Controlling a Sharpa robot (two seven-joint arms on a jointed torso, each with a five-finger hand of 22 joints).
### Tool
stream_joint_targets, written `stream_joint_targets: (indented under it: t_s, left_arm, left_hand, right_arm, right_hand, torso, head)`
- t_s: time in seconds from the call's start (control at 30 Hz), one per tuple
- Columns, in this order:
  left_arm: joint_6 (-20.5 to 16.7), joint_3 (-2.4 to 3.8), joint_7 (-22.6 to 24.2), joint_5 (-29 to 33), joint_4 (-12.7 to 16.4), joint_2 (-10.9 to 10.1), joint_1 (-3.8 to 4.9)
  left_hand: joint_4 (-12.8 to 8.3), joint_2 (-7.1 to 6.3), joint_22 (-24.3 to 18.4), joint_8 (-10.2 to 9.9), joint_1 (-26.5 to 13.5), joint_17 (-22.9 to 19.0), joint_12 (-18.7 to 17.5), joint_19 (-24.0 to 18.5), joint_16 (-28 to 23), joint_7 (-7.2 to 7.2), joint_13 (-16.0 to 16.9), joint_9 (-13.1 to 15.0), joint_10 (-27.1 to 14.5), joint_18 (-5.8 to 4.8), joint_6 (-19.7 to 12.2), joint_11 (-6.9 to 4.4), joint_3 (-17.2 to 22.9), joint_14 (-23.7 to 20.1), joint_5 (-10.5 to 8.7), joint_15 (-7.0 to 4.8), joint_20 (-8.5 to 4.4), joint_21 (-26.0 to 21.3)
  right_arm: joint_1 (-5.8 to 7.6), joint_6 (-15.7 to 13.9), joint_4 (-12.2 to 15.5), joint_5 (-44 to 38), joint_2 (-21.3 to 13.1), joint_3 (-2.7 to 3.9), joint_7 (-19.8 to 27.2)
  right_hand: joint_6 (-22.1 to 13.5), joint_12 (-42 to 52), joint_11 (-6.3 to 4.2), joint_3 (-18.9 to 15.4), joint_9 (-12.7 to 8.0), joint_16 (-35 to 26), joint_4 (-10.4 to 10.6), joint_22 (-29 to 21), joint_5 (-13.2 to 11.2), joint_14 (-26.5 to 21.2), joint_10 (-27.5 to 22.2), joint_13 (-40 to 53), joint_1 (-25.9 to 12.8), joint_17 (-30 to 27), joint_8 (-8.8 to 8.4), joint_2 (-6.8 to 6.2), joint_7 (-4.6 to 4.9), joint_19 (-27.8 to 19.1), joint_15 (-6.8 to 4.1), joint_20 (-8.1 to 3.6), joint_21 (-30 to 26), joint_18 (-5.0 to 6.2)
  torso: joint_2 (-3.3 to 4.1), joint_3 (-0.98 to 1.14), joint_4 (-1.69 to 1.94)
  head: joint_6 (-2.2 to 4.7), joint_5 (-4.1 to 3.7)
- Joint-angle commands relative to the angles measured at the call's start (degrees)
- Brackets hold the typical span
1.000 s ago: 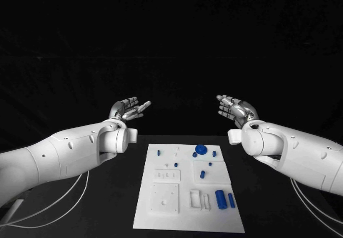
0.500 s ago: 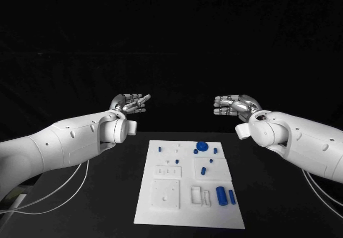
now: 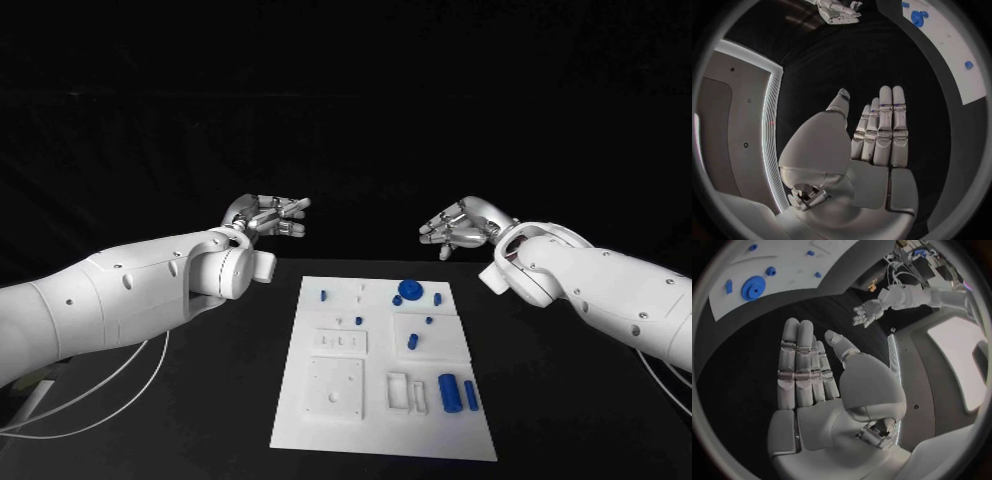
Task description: Assemble the parts on the task board
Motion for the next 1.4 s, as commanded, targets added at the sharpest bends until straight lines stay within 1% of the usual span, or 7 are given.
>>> stream_joint_targets:
  t_s: [0.03,0.33,0.6,0.77,1.03,1.17,1.4]
  left_arm:
    - [3.2,0.04,-0.3,-2.5,2.7,-1.1,0.23]
    - [4.5,0.03,-1.1,-4.6,9.6,-4.4,0.31]
    - [5.8,0.04,-1.5,-6.1,15.5,-7.2,0.3]
    - [6.9,0.04,-1.9,-6.8,17.5,-7.8,0.3]
    - [8.0,0.05,-2.3,-7.6,19.1,-8.1,0.31]
    - [8.2,0.05,-2.5,-7.9,19.2,-7.9,0.31]
    - [8.3,0.05,-2.8,-8.2,19.3,-7.7,0.3]
  left_hand:
    - [-0.6,0.03,1.0,0.0,0.5,0.8,-0.2,0.4,1.7,0.07,0.1,0.0,-0.4,0.2,-0.2,-0.24,0.1,0.8,-0.14,-0.22,-0.55,1.7]
    - [-2.6,-0.12,5.9,0.0,1.1,4.2,-0.2,-1.8,10.0,-0.14,0.0,0.0,0.4,0.31,0.1,-0.65,0.3,-0.2,-0.05,-1.16,-1.5,9.0]
    - [-3.6,-0.19,9.1,0.0,1.0,5.1,-0.2,-3.8,15.2,-0.14,0.0,0.0,0.5,0.56,0.0,-0.72,0.3,-1.6,0.01,-1.43,-1.71,13.5]
    - [-3.9,-0.17,10.2,0.0,1.0,4.5,-0.2,-2.8,14.8,-0.11,0.0,0.0,-1.5,1.17,-0.2,-0.42,0.4,-0.8,0.05,-1.53,-1.85,15.5]
    - [-3.9,-0.25,14.3,0.0,0.7,4.8,-0.2,-2.9,14.9,-0.12,0.0,0.0,-1.7,2.2,-0.3,-0.5,0.5,-0.3,0.06,-1.7,-2.07,21.7]
    - [-4.0,-0.27,17.5,0.0,0.6,6.0,-0.2,-2.6,15.8,-0.27,0.0,0.0,-2.1,3.09,-0.3,-0.61,0.6,0.3,0.13,-2.01,-2.37,26.5]
    - [-3.9,-0.37,19.6,0.0,0.6,9.8,-0.2,-3.0,17.1,-0.34,0.0,0.0,-2.6,3.89,-0.4,-0.66,0.7,-0.4,0.15,-2.18,-2.41,30.2]
  right_arm:
    - [-0.14,0.7,1.3,-20.3,0.0,0.04,-4.3]
    - [-0.94,-0.5,4.8,-33.8,-0.2,0.05,-9.9]
    - [-2.4,-1.3,6.6,-40.8,0.0,0.06,-13.5]
    - [-3.17,-2.0,7.0,-42.9,0.0,0.06,-14.6]
    - [-3.9,-2.6,7.5,-44.0,0.2,0.07,-16.0]
    - [-4.05,-2.4,8.0,-44.5,0.1,0.08,-16.9]
    - [-4.12,-2.1,8.5,-44.6,0.1,0.08,-17.5]
  right_hand:
    - [0.5,0.1,-0.47,0.4,0.1,6.0,-0.5,1.7,-0.6,2.2,0.8,0.1,0.0,5.7,-0.3,-0.71,-0.32,2.2,-0.73,-0.89,2.4,-0.27]
    - [0.3,0.1,-0.19,7.8,0.1,18.1,-0.6,9.9,-4.1,0.6,-0.6,0.1,-1.1,18.0,-0.26,-3.26,-0.38,3.3,-0.84,-1.52,11.6,-0.75]
    - [0.4,0.1,-0.15,13.1,0.3,21.8,2.4,18.2,-6.2,-0.3,-0.4,0.1,-0.6,17.7,-0.29,-6.72,-0.24,0.1,-0.66,-1.33,17.6,-0.37]
    - [0.5,0.1,-0.36,14.7,0.3,22.2,2.3,19.9,-8.2,-0.5,0.5,0.3,0.4,17.3,-0.29,-7.63,-0.23,-0.4,-0.73,-1.35,18.1,-0.37]
    - [0.7,0.4,-2.17,13.8,0.2,23.0,3.0,28.3,-6.7,-0.3,5.7,2.5,0.4,17.6,-0.27,-8.45,-0.69,0.0,-1.98,-2.48,25.5,-1.31]
    - [2.7,0.4,-3.42,13.6,0.8,24.7,3.0,39.7,-1.2,0.0,8.5,6.0,-0.2,18.5,-0.26,-8.96,-1.28,1.9,-3.16,-3.92,35.6,-2.13]
    - [1.9,0.2,-3.04,14.3,2.0,26.2,2.7,43.9,1.2,-0.7,5.6,14.0,-0.9,18.5,-0.28,-8.88,-1.25,-0.6,-2.86,-3.61,37.6,-1.71]
  torso:
    - [1.63,-0.48,0.54]
    - [4.15,-0.55,1.05]
    - [5.94,-0.37,1.18]
    - [6.72,-0.26,1.6]
    - [7.84,-0.32,1.72]
    - [8.29,-0.39,1.82]
    - [8.7,-0.3,1.96]
  head:
    - [0.31,-0.44]
    - [0.86,-1.27]
    - [1.44,-1.94]
    - [1.85,-2.39]
    - [1.93,-2.55]
    - [2.11,-2.78]
    - [2.29,-2.79]
